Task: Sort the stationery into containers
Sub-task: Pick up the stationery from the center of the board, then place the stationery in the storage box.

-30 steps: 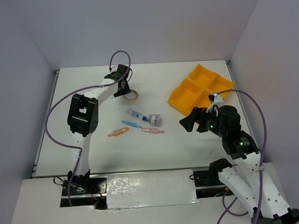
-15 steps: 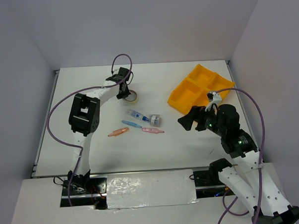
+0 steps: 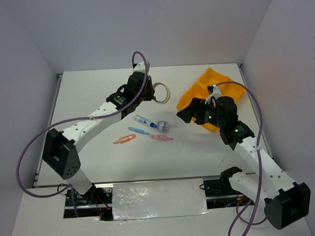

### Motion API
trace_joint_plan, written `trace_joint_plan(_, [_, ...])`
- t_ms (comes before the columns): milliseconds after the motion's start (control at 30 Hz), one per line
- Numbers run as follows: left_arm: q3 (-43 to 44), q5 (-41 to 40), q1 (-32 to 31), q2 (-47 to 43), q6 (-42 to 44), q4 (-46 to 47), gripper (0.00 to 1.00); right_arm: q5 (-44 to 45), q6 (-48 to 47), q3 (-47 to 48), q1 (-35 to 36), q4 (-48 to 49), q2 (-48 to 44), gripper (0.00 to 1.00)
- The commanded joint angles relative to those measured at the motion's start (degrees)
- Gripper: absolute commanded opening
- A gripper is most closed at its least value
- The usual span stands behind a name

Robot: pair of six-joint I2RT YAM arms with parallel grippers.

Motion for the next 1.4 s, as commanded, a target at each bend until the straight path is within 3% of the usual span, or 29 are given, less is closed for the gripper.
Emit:
trace_joint_plan(0, [-3.85, 1.43, -1.12, -4.04, 3.28, 6.47, 0.00, -3.01, 3.48, 2.76, 0.59, 11.16, 1.90, 0.94])
trace_joint_plan(333, [-7.19, 0.38, -5.96, -9.84, 3.82, 4.54, 0.00, -8.46, 7.26, 0.65, 1.73, 20.31, 4.10, 0.90])
trace_joint_plan(567, [-10.62, 3.45, -7.10, -12.48, 2.85, 6.38, 0.00, -4.51, 6.12, 3.28, 2.61, 19.27, 8.13, 0.83])
trace_joint_plan(700, [-11.50, 4.77, -7.28, -13.27, 2.67, 6.91, 0.00, -6.26, 5.95, 4.51, 3.84, 20.22, 12.09, 0.64])
trace_joint_plan(833, [-11.68, 5.39, -7.28, -13.10, 2.85, 7.17, 0.00, -6.78, 6.12, 5.04, 5.69, 22.06, 13.94, 0.56])
trace_joint_plan(867, [-11.59, 5.47, -7.28, -13.01, 3.11, 7.09, 0.00, -7.83, 6.30, 5.04, 5.69, 22.68, 14.20, 0.46])
trace_joint_plan(967, [-10.97, 5.39, -7.28, -12.57, 3.29, 6.38, 0.00, -8.20, 6.65, 4.87, 5.69, 24.18, 15.09, 0.33])
trace_joint_plan(1067, [-10.88, 4.34, -7.28, -12.57, 3.55, 5.68, 0.02, -8.28, 6.65, 4.60, 5.69, 25.58, 15.87, 0.06])
trace_joint_plan(1100, [-10.80, 3.81, -7.28, -12.48, 3.73, 5.42, 0.07, -8.46, 7.08, 4.34, 5.69, 26.28, 15.96, 0.06])
trace_joint_plan(1200, [-9.48, -0.82, -7.28, -11.96, 3.38, 2.53, 0.53, -7.50, 9.28, 2.06, 5.08, 31.03, 16.58, 0.04])
trace_joint_plan(1233, [-8.00, -2.85, -7.28, -11.87, 2.85, 0.77, 0.95, -6.80, 10.33, 1.36, 4.55, 32.25, 16.84, 0.04])
trace_joint_plan(1267, [-7.29, -5.05, -7.28, -11.69, 2.33, -2.46, 0.99, -6.35, 10.78, 1.18, 2.72, 32.70, 17.19, 0.02])
trace_joint_plan(1367, [-4.74, -15.50, -7.19, -11.52, -0.04, -10.97, 0.99, -3.90, 12.01, 1.70, -1.76, 31.92, 18.33, 0.02])
